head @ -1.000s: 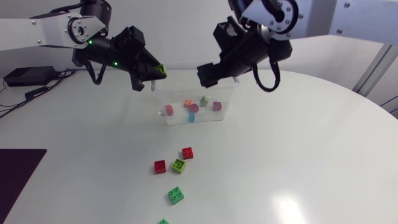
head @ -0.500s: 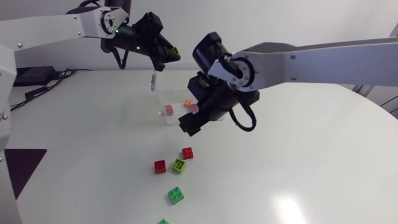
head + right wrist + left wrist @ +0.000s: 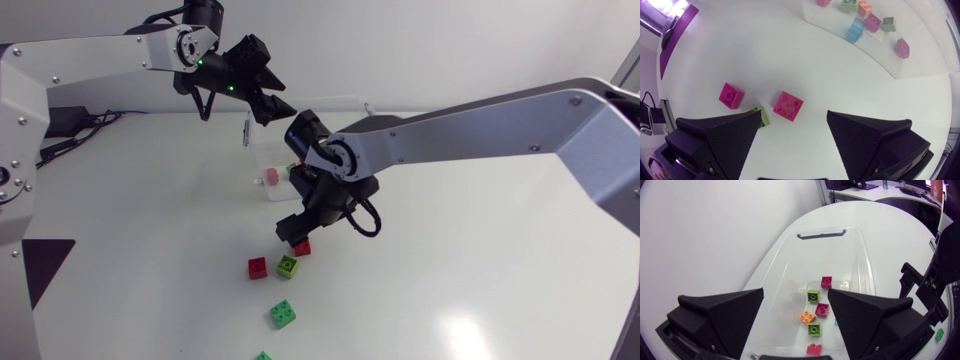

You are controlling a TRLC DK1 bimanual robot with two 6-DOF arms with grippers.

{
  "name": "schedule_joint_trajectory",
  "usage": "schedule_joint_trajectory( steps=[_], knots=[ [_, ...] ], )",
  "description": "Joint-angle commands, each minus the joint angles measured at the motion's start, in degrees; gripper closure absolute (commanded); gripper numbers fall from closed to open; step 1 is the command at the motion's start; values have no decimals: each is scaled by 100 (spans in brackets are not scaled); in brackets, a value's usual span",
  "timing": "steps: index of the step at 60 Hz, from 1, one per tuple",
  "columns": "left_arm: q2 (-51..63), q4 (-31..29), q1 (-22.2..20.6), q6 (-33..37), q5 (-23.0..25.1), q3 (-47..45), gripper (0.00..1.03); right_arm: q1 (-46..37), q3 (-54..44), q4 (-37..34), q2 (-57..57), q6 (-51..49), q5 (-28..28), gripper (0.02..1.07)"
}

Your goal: Place the duplo bricks in the container

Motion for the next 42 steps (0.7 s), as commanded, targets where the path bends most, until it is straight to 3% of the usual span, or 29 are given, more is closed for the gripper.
schedule_joint_trajectory(
  steps=[1, 20, 30, 42],
  knots=[
    [-470, -9, 89, -12, -8, -244, 5, 80, 236, -164, 301, 194, 32, 12],
    [-2281, -9, 335, 287, 10, -2020, 5, 106, 825, -578, 855, 370, 32, 16],
    [-3274, -352, 519, 735, 10, -3057, 5, 115, 1045, -780, 1092, 423, 41, 16],
    [-4065, -624, 801, 1324, 10, -4252, 6, 141, 1229, -973, 1294, 467, 32, 27]
  ],
)
